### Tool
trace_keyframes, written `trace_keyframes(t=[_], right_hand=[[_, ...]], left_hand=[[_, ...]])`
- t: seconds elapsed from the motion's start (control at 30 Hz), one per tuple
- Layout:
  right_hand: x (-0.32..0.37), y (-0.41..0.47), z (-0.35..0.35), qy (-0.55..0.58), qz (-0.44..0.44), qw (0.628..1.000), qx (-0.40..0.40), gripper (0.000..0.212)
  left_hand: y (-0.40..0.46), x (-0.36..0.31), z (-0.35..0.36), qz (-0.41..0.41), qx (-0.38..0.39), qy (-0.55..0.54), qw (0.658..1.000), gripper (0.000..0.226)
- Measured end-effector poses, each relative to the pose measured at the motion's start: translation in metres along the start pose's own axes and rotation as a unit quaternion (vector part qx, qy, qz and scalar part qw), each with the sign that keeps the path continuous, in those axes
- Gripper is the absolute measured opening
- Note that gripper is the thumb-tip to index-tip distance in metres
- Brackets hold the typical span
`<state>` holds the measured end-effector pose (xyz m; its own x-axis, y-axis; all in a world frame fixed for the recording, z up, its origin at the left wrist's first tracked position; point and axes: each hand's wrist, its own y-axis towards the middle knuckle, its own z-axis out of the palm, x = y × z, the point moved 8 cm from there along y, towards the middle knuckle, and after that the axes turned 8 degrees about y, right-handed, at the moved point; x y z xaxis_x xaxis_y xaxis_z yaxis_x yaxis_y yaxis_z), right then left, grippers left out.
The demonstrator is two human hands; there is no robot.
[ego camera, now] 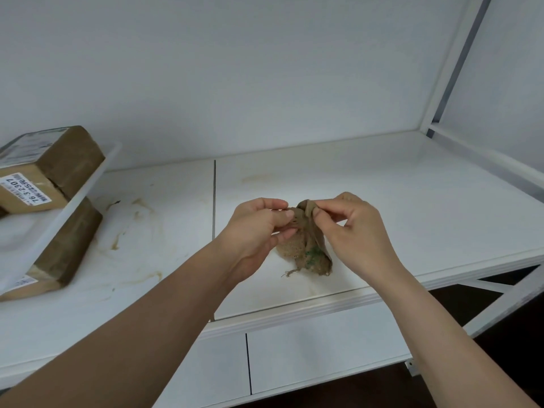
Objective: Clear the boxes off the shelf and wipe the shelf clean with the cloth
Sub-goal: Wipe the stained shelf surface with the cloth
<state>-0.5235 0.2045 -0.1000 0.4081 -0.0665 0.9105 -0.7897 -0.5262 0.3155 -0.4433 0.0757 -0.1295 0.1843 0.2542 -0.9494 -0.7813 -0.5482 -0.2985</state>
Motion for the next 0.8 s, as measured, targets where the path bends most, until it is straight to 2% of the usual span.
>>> trace_keyframes(t=[0.2,0.27,0.37,0.53,0.57,0.6,0.67,0.7,0.8], right_hand=[[-0.011,0.009,-0.031,0.042,0.029,0.996,-0.074,0.019],[-0.012,0.011,-0.045,0.036,0.032,0.995,-0.089,0.022],[-0.010,0.012,-0.066,0.018,0.033,0.993,-0.115,0.026],[-0.023,0.014,-0.068,0.004,0.075,0.996,-0.053,0.022],[-0.032,0.016,-0.062,-0.022,0.078,0.996,-0.039,0.020],[-0.043,0.017,-0.055,-0.067,0.080,0.994,-0.025,0.017],[-0.065,0.014,-0.042,-0.183,0.080,0.980,-0.010,0.023],[-0.072,0.010,-0.037,-0.221,0.067,0.973,-0.011,0.027],[-0.069,-0.012,-0.012,-0.252,-0.030,0.967,0.020,0.022]], left_hand=[[-0.002,-0.008,-0.027,0.035,-0.061,0.014,0.997,0.024],[-0.004,-0.011,-0.043,0.054,-0.097,0.081,0.991,0.027],[-0.007,-0.018,-0.070,0.083,-0.170,0.230,0.955,0.032],[-0.009,-0.017,-0.083,0.067,-0.178,0.339,0.921,0.030],[-0.008,-0.015,-0.084,0.066,-0.182,0.383,0.903,0.028],[-0.008,-0.012,-0.083,0.064,-0.184,0.455,0.869,0.024],[-0.011,-0.003,-0.076,0.076,-0.195,0.608,0.766,0.017],[-0.016,0.002,-0.069,0.111,-0.196,0.641,0.733,0.018],[-0.030,0.022,-0.035,0.226,-0.128,0.649,0.715,0.022]])
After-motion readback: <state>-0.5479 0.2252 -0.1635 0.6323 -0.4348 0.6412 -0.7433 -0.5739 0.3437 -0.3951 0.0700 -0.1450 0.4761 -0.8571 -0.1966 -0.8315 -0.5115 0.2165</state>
